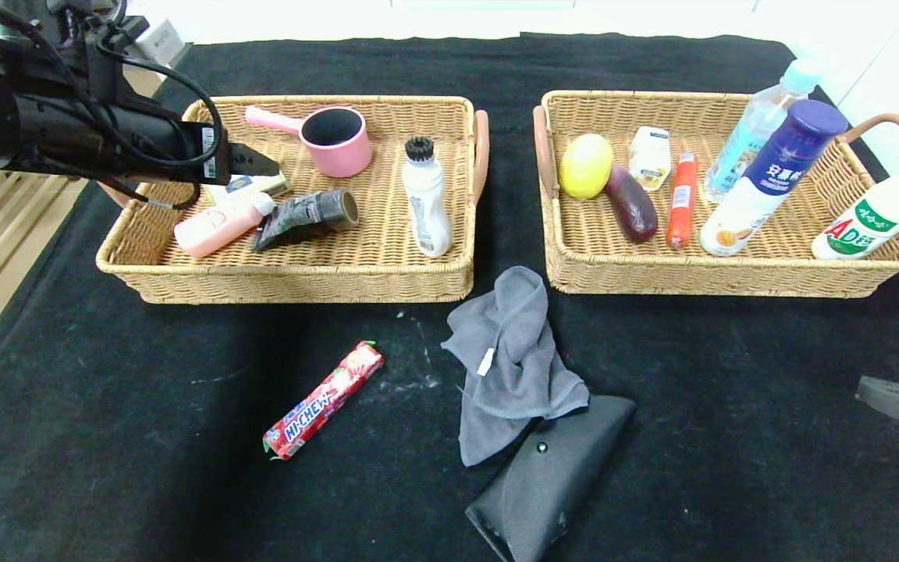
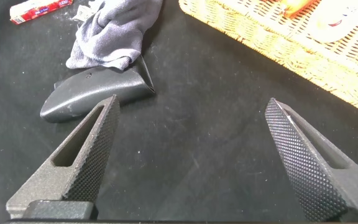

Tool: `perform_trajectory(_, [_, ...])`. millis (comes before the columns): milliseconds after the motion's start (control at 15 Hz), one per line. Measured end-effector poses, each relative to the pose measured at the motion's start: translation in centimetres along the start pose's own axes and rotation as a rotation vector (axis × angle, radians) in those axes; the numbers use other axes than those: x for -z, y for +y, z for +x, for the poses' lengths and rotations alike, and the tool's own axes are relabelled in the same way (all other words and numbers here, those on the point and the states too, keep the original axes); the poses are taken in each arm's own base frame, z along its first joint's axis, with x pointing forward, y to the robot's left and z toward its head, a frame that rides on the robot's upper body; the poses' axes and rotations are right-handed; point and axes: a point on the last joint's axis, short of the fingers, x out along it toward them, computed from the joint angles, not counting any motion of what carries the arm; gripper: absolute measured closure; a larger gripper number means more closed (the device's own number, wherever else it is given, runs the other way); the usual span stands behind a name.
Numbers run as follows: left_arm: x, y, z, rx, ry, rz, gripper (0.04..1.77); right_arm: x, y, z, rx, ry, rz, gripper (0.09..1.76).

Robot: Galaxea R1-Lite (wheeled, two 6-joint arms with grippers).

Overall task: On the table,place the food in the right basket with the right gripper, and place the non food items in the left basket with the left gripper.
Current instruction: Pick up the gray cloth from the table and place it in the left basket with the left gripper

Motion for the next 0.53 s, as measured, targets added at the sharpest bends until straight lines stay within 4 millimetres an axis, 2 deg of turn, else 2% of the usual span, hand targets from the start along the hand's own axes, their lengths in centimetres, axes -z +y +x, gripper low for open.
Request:
perform_trajectory(267, [0.1, -2.6, -2.3, 0.068, 0.004, 0.018, 0.17, 0.0, 0.0, 0.0, 0.000, 0.000, 0.000, 0.14])
perform_trajectory(533, [0.5, -5.7, -5.9, 0.177, 0.056, 0.021, 0.14, 0.0, 0.0, 0.0, 0.000, 0.001, 0.000, 0.14])
